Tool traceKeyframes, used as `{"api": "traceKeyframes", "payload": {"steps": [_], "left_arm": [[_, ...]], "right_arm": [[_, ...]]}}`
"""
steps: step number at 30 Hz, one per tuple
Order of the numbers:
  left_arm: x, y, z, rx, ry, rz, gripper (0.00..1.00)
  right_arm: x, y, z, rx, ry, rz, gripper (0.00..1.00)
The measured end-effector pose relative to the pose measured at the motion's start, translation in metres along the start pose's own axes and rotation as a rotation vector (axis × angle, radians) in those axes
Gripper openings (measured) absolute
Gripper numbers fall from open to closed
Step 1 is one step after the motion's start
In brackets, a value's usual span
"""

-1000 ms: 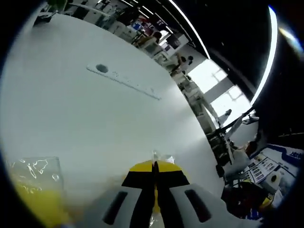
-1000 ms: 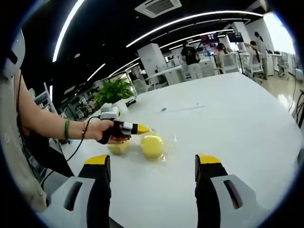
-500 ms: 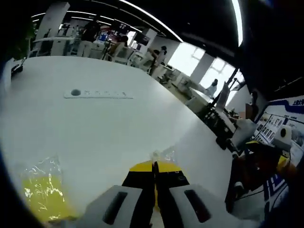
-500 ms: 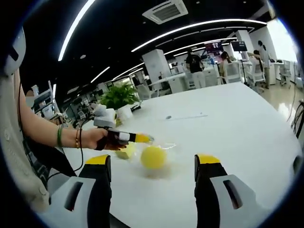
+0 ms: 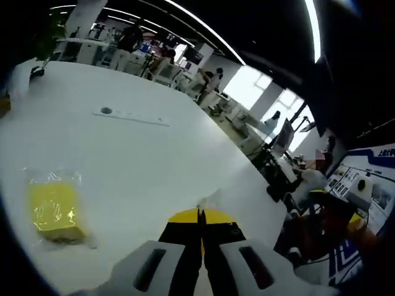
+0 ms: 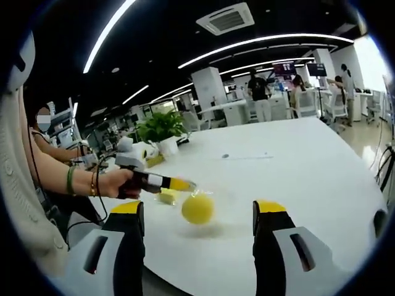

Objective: Compare the silicone blocks by pressing each to a similar depth, holding the contact briefly, and releasing to observe deformation and rebound differences across the visible hardness samples.

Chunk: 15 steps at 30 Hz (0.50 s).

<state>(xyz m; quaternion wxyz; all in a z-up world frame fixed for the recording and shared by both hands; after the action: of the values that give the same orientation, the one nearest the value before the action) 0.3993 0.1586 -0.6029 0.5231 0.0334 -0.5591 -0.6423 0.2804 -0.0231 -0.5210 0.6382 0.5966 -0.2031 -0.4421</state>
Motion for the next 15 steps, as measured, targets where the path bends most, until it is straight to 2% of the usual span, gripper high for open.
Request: {"api": "traceKeyframes", "payload": {"steps": [1,5,6,12,15], "left_arm": [[0.001,0.001,0.004,0.006,0.001,-0.038,0.00],[0.005,0.005,0.017,0.016,0.000,-0.069,0.00],[0.005,0.008,0.022,0.030,0.009,-0.103,0.00],[0.003,0.022,0.048,0.063,0.017,-0.161,0.00],[0.001,0.030,0.061,0.072,0.023,-0.161,0.00]], "right_arm": [[-0.001,0.001,0.000,0.000,0.002,0.002,0.66],[-0.007,0.004,-0.002,0.003,0.010,0.018,0.66],[-0.010,0.006,-0.003,0.002,0.016,0.026,0.66],[-0.022,0.016,-0.016,0.010,0.054,0.062,0.66],[-0.027,0.019,-0.022,0.004,0.075,0.076,0.67]]}}
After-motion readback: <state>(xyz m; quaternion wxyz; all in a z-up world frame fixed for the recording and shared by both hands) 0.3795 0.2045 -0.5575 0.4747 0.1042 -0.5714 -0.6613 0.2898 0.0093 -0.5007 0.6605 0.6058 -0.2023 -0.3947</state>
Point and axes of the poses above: the point that each gripper's makers call its tool centre point, and the gripper's own axes: z roughly backward along the fingers, x roughly to its right, y roughly out of its top, the point moved 4 cm from there along z, roughly backward along the fingers, and after that the axes turned 5 degrees about x, right-handed, at the moved point
